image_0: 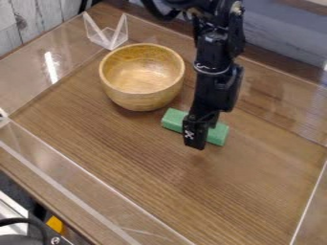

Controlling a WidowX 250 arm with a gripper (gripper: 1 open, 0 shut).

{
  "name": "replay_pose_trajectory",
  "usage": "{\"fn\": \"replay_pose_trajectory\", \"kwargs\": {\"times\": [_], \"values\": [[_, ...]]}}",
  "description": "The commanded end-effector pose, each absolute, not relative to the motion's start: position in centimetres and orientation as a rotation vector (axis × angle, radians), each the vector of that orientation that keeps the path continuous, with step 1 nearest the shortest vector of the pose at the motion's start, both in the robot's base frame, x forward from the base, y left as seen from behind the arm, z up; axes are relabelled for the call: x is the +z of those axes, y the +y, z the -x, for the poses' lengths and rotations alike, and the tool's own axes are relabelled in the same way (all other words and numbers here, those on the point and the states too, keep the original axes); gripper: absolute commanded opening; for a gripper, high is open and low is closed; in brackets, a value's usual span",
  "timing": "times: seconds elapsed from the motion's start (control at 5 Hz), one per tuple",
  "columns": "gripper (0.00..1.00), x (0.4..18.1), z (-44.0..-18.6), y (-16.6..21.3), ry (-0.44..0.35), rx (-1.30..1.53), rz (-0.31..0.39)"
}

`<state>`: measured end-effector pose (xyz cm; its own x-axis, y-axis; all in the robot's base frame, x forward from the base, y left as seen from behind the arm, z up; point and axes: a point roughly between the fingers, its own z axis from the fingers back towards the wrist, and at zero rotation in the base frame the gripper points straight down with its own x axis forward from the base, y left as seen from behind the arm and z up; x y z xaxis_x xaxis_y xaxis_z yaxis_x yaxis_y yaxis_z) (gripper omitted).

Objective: Put the green block in the brown bowl

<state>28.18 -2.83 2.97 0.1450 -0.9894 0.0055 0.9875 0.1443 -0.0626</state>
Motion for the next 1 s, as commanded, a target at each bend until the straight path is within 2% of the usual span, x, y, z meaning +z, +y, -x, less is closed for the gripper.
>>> {"fn": "replay_pose_trajectory", "kwargs": {"times": [0.0,0.4,0.6,0.8], "values": [[1.0,1.8,-28.2,-2.4,0.042,-1.422,0.077],[1.0,2.5,-27.8,-1.7,0.045,-1.408,0.114],[0.0,2.7,-27.7,-1.7,0.042,-1.406,0.114],[0.0,3.1,-27.5,-1.6,0.041,-1.406,0.117]]}}
